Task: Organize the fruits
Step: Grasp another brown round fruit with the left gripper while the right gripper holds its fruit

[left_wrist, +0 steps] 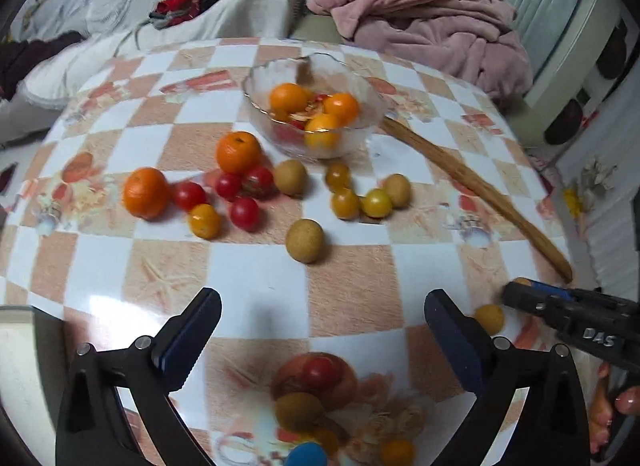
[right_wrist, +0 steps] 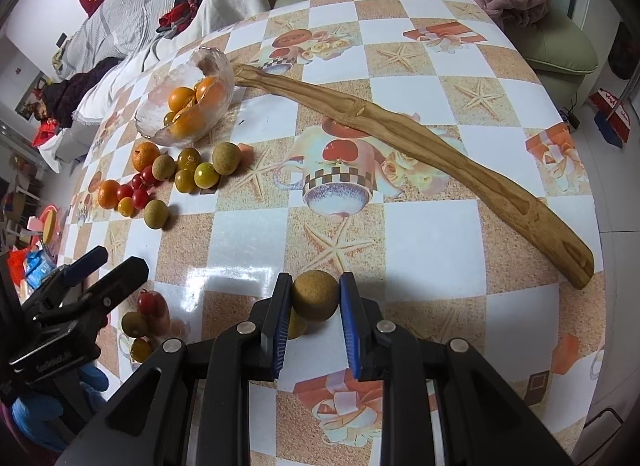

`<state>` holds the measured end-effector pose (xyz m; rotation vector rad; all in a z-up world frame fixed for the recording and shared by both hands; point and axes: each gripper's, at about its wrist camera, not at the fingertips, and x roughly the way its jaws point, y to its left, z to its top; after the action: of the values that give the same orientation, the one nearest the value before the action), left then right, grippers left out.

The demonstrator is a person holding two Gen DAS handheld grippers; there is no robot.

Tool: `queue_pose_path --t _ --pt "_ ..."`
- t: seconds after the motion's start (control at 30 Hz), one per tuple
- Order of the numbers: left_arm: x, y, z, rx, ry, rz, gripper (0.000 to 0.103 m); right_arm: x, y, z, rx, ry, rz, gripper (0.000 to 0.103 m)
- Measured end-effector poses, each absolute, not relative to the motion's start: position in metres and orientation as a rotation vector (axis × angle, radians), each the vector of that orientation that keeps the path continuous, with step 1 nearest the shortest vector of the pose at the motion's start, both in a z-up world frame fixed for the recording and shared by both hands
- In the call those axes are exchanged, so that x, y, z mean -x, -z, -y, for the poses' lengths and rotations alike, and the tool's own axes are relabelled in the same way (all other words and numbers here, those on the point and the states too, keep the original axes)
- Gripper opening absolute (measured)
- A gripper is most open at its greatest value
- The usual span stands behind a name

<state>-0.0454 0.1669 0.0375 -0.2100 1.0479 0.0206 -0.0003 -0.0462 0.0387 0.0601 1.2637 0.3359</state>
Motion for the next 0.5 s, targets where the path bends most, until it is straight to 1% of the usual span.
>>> queue_pose_path --t 0.2,0.5 --pt "0.024 -0.034 -0.163 0.142 -0.045 -1.078 0.102 0.0 -0.04 0.045 -0.052 -0.343 -1.264 0.026" --pt "-0.008 -0.007 -0.149 0.089 -0.097 -1.162 0.102 0.0 -0.041 0.046 -0.057 -0.345 -1.263 0.026"
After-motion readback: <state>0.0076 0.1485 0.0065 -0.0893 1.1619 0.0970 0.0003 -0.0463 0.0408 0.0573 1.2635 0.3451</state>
